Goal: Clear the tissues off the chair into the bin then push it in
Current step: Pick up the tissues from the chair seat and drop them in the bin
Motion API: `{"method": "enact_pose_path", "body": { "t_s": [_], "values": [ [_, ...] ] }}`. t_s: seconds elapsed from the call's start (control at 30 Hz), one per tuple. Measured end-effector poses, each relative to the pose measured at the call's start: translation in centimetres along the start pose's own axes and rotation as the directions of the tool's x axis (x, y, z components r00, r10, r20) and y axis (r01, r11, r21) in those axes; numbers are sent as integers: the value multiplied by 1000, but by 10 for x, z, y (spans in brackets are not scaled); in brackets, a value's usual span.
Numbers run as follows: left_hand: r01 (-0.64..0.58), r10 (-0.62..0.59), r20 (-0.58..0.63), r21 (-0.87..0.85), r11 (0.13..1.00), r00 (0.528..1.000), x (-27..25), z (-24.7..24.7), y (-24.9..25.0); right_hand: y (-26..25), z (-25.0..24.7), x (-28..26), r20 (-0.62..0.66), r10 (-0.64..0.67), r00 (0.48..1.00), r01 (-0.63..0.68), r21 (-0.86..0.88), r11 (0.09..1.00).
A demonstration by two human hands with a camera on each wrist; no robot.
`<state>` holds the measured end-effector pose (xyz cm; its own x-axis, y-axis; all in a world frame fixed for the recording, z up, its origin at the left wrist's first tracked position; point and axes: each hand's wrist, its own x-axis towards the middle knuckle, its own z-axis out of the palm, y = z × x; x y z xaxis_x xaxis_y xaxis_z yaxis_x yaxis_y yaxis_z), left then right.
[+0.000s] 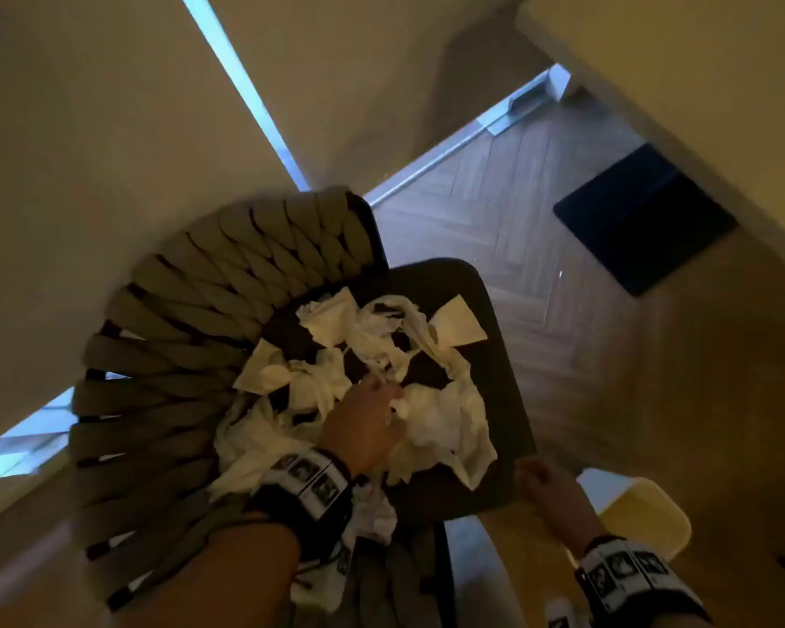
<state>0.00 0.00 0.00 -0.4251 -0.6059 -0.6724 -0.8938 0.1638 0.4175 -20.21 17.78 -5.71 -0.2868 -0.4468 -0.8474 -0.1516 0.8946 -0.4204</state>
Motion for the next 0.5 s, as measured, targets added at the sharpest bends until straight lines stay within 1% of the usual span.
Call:
{"method": "enact_pose_path", "body": {
  "t_s": [0.03,0.07,0.1,0.13,0.2,0.23,0.27,0.3,0.37,0.4,0.47,0.5],
  "values": [
    [-52,55,-15,165,985,998,30,3,10,2,-3,13,-20,-23,1000,23,-8,1000],
    [-88,108,-42,334,939,993,59,6,17,1,-7,26,-50,-25,998,24,-22,999],
    [-131,158,-23,453,882,987,86,9,25,0,-11,35,-57,-41,998,40,-16,999],
    [-179,185,44,552,814,982,111,7,36,-4,-16,43,-72,-56,996,54,-25,998],
    [-274,237,152,694,666,960,153,17,47,-6,-21,56,-102,-116,988,110,-64,992],
    [-299,247,182,732,612,952,168,23,48,-6,-22,61,-109,-160,981,149,-108,983],
    [-309,244,202,756,577,949,178,29,49,-5,-23,65,-104,-204,973,187,-154,970],
    [-308,249,198,767,563,948,188,35,48,-6,-21,67,-87,-242,966,223,-190,956],
    [-278,253,156,768,577,955,199,43,44,-9,-13,67,-37,-308,951,292,-229,929],
    [-279,277,136,764,582,951,201,47,42,-10,-7,68,-12,-345,939,328,-283,902],
    [-294,337,103,756,584,936,201,51,37,-15,10,72,39,-432,901,402,-450,797],
    [-302,366,86,751,588,927,200,51,36,-16,21,75,76,-461,884,433,-504,747]
  ]
}}
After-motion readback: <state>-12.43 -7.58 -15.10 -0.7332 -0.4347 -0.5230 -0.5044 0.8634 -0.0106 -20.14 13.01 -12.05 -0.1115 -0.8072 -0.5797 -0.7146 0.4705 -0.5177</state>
